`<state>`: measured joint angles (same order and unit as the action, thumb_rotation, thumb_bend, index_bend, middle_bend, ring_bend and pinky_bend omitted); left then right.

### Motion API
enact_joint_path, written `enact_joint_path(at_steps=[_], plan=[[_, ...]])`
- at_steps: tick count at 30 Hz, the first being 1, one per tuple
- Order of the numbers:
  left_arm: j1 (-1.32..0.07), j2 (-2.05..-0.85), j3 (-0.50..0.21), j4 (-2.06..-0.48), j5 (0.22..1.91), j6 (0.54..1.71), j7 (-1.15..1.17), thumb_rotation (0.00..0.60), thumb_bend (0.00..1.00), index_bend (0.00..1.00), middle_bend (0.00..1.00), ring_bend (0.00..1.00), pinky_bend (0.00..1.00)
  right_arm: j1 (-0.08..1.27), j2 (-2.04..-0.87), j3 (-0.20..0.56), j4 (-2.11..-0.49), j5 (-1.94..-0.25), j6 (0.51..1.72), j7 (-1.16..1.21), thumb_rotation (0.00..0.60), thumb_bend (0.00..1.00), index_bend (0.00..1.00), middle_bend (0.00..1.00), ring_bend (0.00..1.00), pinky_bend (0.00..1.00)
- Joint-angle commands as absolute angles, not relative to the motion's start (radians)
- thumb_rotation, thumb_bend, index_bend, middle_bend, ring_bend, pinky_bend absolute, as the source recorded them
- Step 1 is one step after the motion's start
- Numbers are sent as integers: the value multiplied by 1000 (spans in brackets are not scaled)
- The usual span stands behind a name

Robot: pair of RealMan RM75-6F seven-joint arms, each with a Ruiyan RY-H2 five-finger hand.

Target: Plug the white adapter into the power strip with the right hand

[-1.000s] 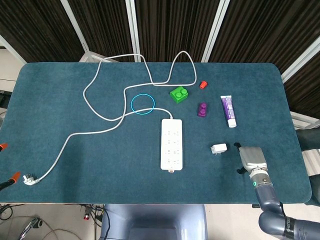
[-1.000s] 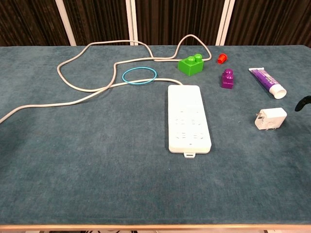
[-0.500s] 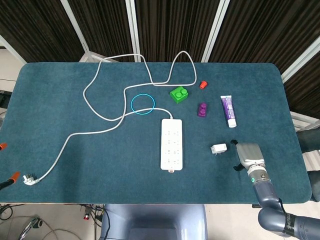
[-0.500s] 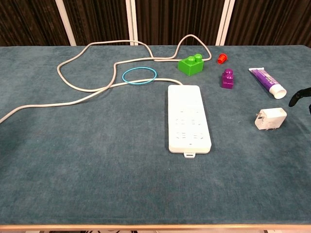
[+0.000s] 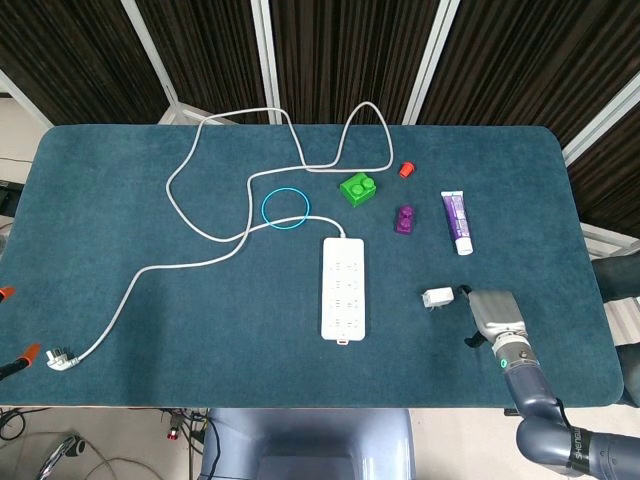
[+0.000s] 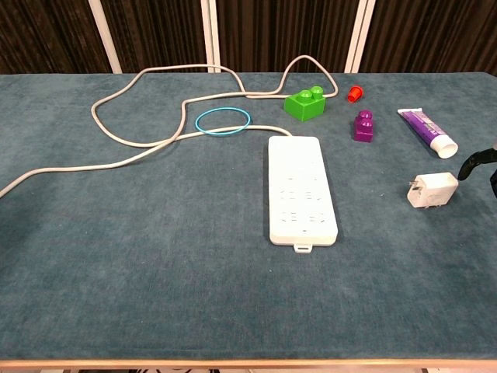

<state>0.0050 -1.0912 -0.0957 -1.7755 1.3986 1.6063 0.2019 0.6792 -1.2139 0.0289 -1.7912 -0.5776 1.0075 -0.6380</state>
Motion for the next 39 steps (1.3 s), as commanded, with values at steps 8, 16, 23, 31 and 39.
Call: enact_joint_path(at_steps=[8, 16, 23, 31, 39], plan=[[4, -1093, -95, -1775, 1400, 1605, 204, 600, 133, 218, 103, 39, 54, 682, -1216, 20, -1793, -587, 994, -618, 600, 240, 216, 595, 614, 593], [4, -1092, -95, -1774, 1401, 1603, 200, 600, 133, 218, 103, 39, 53, 686, -1211, 19, -1809, -601, 994, -604, 600, 240, 217, 595, 614, 593], [4, -1090, -96, -1774, 1398, 1604, 197, 600, 133, 218, 103, 39, 53, 689, -1208, 15, -1820, -609, 999, -601, 600, 240, 220, 595, 614, 593], [4, -1091, -96, -1774, 1398, 1602, 199, 600, 133, 218, 103, 39, 54, 693, -1200, 13, -1853, -627, 1016, -605, 600, 240, 226, 595, 614, 594], [3, -1091, -96, -1774, 1396, 1599, 200, 600, 133, 218, 103, 39, 54, 702, -1194, 11, -1879, -632, 1021, -610, 600, 240, 231, 595, 614, 597]])
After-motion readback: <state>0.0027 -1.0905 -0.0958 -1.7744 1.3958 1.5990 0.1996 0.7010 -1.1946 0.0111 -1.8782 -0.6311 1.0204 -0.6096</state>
